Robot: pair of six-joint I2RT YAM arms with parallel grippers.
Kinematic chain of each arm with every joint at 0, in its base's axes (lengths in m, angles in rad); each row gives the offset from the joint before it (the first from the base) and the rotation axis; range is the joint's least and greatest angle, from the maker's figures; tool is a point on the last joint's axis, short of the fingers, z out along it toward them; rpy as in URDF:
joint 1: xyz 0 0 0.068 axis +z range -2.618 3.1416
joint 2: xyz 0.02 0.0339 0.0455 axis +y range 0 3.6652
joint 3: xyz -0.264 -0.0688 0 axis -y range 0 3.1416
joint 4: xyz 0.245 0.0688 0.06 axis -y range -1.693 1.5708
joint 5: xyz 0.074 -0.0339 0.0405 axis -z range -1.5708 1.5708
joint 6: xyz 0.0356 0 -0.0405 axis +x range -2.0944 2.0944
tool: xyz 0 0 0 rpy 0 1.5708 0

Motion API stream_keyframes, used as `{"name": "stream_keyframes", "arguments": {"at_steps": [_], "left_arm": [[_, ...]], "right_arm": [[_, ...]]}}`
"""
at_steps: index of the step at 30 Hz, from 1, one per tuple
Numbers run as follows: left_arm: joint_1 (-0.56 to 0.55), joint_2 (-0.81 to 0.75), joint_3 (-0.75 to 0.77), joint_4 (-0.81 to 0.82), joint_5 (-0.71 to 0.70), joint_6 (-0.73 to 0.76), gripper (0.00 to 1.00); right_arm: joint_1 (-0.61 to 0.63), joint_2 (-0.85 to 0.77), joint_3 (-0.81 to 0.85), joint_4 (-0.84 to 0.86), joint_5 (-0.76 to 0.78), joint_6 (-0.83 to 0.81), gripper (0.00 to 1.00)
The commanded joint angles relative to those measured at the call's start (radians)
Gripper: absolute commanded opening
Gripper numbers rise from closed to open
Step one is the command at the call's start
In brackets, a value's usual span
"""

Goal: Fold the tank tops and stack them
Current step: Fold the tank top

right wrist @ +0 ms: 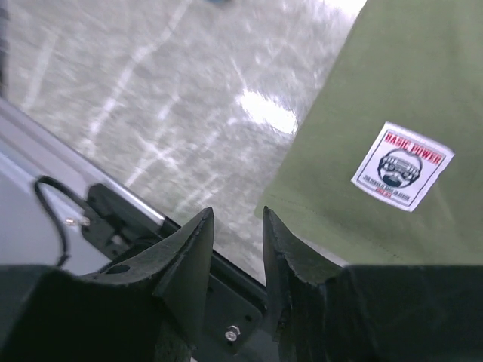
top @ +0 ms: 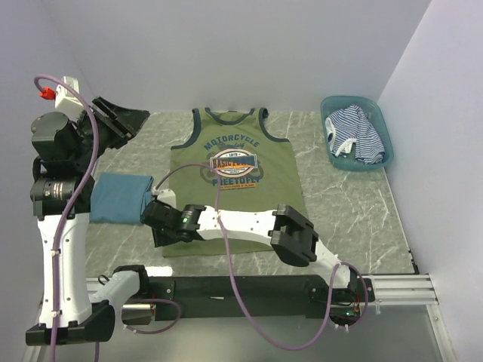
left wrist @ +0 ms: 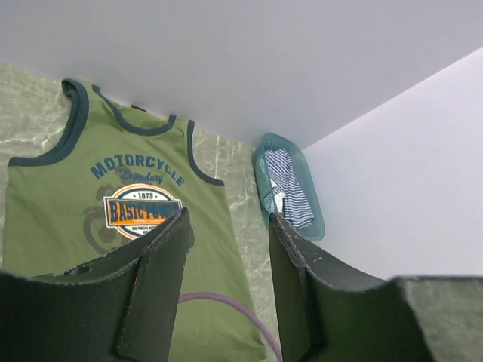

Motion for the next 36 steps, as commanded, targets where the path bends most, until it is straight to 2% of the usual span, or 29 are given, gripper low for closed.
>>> {"name": "stream_keyframes", "arguments": {"at_steps": [1, 8, 25, 26, 27, 28, 29, 30, 32, 33, 34, 36], "left_arm": [[0.006, 0.006, 0.013, -0.008, 0.029, 0.014, 0.52], [0.004, -0.001, -0.038, 0.014, 0.04, 0.015, 0.51], [0.006, 0.037, -0.168, 0.064, -0.003, 0.025, 0.51], [0.006, 0.045, -0.174, 0.072, -0.009, 0.022, 0.5], [0.006, 0.049, -0.19, 0.072, -0.021, 0.02, 0.5], [0.007, 0.054, -0.197, 0.072, -0.026, 0.018, 0.5], [0.007, 0.06, -0.207, 0.075, -0.037, 0.017, 0.5], [0.007, 0.063, -0.229, 0.09, -0.063, 0.011, 0.5], [0.009, 0.087, -0.248, 0.101, -0.086, 0.008, 0.49], [0.01, 0.1, -0.265, 0.104, -0.095, 0.003, 0.49], [0.012, 0.113, -0.277, 0.109, -0.1, 0.0, 0.49], [0.012, 0.155, -0.323, 0.139, -0.109, -0.008, 0.49]], "right_arm": [[0.008, 0.039, 0.073, -0.075, 0.028, -0.007, 0.4], [0.03, 0.136, 0.162, -0.108, 0.018, -0.02, 0.4], [0.05, 0.237, 0.191, -0.19, -0.017, -0.067, 0.45], [0.05, 0.231, 0.158, -0.188, -0.015, -0.069, 0.42], [0.048, 0.21, 0.131, -0.184, -0.009, -0.07, 0.34], [0.044, 0.193, 0.104, -0.167, -0.011, -0.072, 0.23], [0.042, 0.173, 0.037, -0.155, -0.012, -0.072, 0.07], [0.039, 0.124, 0.001, -0.126, -0.017, -0.073, 0.01], [0.036, 0.061, -0.118, -0.092, -0.014, -0.078, 0.0], [0.034, -0.019, -0.216, -0.051, -0.011, -0.086, 0.0], [0.034, -0.063, -0.217, -0.029, -0.011, -0.089, 0.0], [0.03, -0.193, -0.367, 0.022, -0.025, -0.089, 0.0]]}}
